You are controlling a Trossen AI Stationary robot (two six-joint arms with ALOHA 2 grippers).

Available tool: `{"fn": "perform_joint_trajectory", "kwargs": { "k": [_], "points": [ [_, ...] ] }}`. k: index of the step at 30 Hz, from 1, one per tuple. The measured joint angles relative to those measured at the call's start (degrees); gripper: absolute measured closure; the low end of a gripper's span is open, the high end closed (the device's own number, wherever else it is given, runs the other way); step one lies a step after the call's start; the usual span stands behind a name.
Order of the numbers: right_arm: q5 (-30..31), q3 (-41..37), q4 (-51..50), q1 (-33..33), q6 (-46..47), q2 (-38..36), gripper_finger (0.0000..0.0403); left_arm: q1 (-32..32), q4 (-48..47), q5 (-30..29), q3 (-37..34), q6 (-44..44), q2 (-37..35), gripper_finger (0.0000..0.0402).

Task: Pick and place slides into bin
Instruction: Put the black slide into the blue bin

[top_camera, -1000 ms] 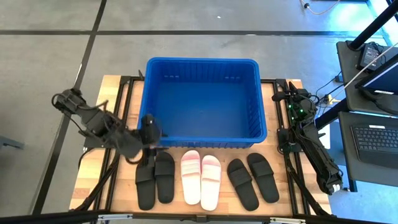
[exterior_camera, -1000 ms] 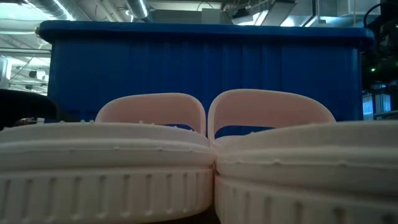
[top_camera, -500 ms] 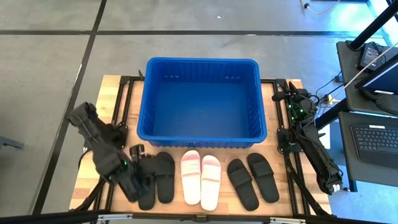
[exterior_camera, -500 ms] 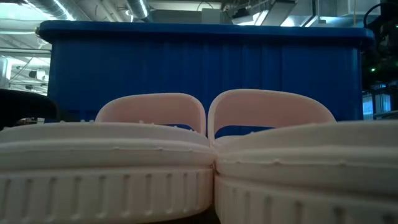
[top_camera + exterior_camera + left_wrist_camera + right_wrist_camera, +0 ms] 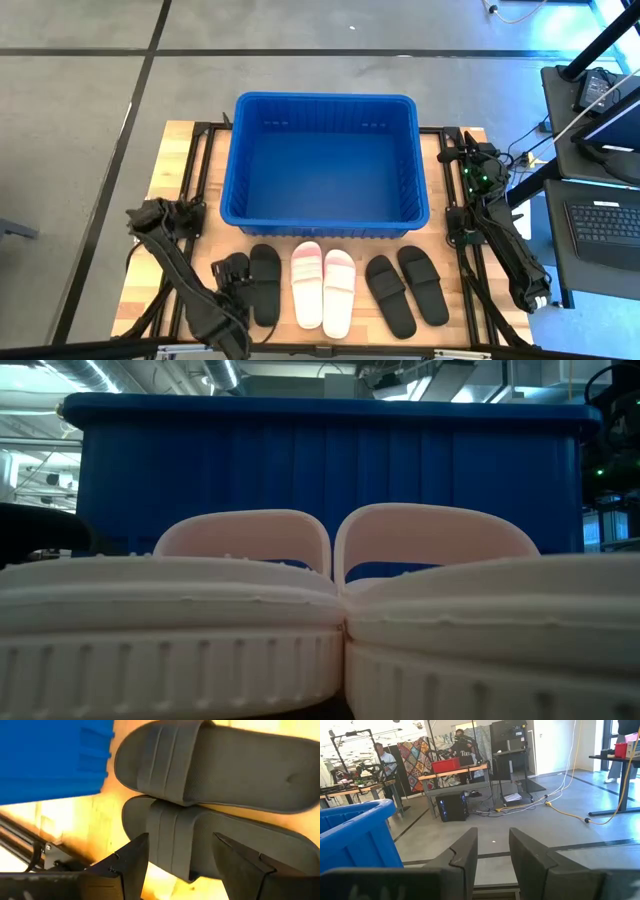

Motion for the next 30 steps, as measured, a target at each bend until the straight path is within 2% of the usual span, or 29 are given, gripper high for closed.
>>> {"fn": "perform_joint_trajectory", "kwargs": {
  "k": [7,15,30],
  "points": [
    [0.0,0.0,0.0,0.0,0.0,0.0,0.0289,-3.5,0.9,0.0,0.0,-3.0,3.9,0.0192],
    [0.0,0.0,0.0,0.0,-0.1,0.0,0.0289,-6.6,0.8,-1.8,-0.5,-5.0,5.0,0.0192],
    [0.0,0.0,0.0,0.0,-0.3,0.0,0.0289,-6.0,5.8,-1.2,-13.8,-8.0,5.0,0.0192]
  ]
}}
